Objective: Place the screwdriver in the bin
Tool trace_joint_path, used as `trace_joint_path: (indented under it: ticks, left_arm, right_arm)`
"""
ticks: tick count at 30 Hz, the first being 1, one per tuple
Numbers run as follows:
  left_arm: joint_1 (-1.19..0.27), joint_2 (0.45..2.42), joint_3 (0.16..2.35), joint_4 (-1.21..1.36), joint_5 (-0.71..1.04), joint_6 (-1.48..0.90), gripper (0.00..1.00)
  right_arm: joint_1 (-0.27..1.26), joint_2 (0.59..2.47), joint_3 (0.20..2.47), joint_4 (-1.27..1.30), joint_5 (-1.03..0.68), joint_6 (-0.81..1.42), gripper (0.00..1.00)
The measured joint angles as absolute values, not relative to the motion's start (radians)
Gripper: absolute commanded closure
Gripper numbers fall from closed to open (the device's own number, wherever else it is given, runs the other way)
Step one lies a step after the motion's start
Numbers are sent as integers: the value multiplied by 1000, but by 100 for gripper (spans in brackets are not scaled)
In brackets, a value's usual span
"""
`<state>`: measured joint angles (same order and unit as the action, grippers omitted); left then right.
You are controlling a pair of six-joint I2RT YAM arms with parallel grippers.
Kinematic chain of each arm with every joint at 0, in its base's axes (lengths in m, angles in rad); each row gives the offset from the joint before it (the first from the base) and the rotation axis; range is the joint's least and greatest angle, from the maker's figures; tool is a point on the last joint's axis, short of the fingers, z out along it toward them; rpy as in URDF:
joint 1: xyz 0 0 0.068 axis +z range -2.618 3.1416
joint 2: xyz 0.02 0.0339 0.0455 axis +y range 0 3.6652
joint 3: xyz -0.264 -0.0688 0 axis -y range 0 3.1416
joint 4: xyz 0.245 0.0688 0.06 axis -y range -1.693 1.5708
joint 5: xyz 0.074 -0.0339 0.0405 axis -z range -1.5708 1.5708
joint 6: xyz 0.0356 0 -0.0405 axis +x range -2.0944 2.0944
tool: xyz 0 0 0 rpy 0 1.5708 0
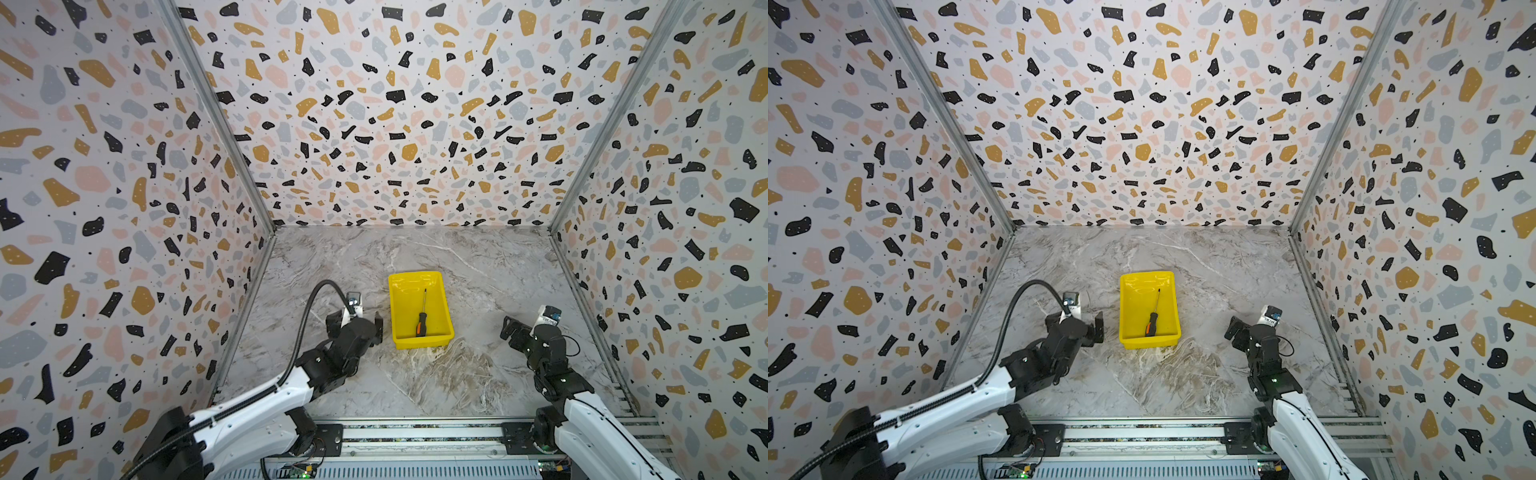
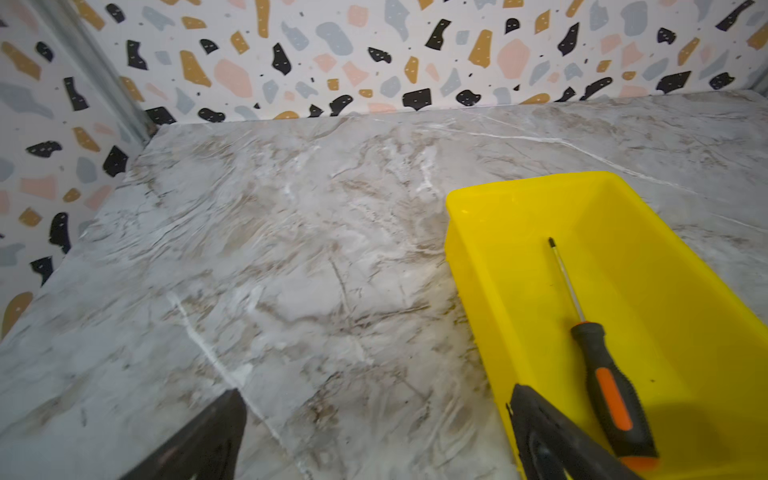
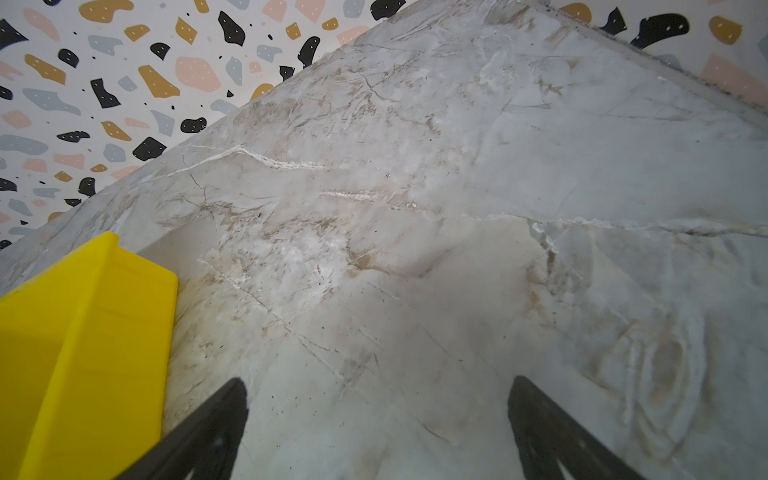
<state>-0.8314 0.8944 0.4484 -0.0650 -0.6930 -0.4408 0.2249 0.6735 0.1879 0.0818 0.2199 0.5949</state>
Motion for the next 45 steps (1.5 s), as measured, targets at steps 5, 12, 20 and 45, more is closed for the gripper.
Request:
trace_joint_path:
  ticks: [5,12,20,45]
  left_arm:
    - [-831,761,289,-66,-739,-524,0]
    - [-831,704,254,-62,-728,-566,0]
    - [-831,715,254,-50,-692,-566,0]
    - [-831,714,254,-50,-689,-574,0]
  right_arm:
    - [225,710,188,82,221,595,1]
    - [225,799,216,86,225,596,1]
    - [223,1063,468,192,313,526,0]
    - [207,1385,245,1004,342,7,1]
